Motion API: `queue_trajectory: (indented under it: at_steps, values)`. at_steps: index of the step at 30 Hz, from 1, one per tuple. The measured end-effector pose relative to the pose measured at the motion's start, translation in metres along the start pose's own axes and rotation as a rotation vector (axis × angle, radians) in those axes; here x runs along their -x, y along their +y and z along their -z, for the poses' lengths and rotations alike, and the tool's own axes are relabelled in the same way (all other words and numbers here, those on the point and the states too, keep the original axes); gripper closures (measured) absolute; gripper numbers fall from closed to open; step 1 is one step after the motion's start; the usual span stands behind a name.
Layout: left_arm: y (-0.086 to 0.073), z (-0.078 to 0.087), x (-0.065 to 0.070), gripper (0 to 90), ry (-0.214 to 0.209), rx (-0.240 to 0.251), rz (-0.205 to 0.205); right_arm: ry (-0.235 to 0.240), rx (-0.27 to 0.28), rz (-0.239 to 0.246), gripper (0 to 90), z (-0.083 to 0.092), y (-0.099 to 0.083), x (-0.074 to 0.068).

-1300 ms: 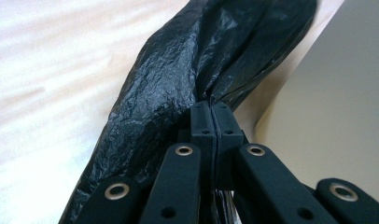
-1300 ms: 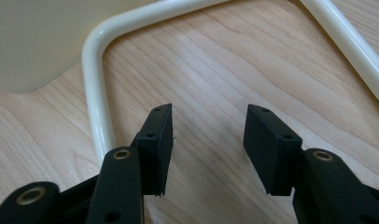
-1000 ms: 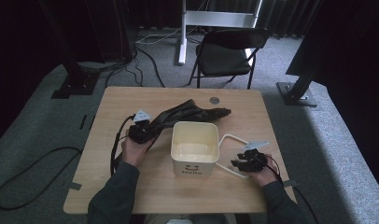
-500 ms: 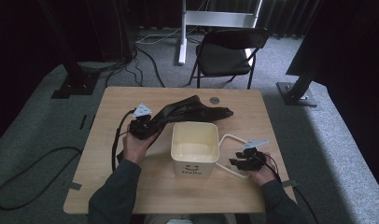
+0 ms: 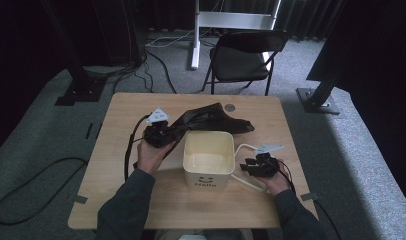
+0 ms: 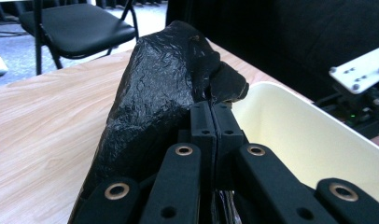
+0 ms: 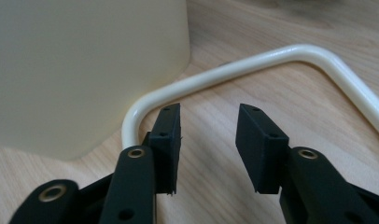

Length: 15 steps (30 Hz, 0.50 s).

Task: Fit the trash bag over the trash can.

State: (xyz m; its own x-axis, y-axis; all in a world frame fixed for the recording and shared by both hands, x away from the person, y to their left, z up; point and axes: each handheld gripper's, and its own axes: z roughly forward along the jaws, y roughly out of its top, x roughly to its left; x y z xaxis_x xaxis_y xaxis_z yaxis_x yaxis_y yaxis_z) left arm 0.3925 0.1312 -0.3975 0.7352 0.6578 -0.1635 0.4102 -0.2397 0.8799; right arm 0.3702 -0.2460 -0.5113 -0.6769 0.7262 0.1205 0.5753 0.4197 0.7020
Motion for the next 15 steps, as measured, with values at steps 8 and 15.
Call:
queue_trajectory:
  at_steps: [8, 15]
  values:
    - [0.002, 0.0, 0.006, 89.6, -0.016, 0.005, -0.012, 0.002, 0.014, -0.001, 66.9, -0.011, 0.014, -0.004]
    - [0.004, -0.002, 0.013, 89.6, -0.031, 0.008, -0.022, 0.01, 0.03, -0.032, 67.2, -0.02, 0.026, 0.0]
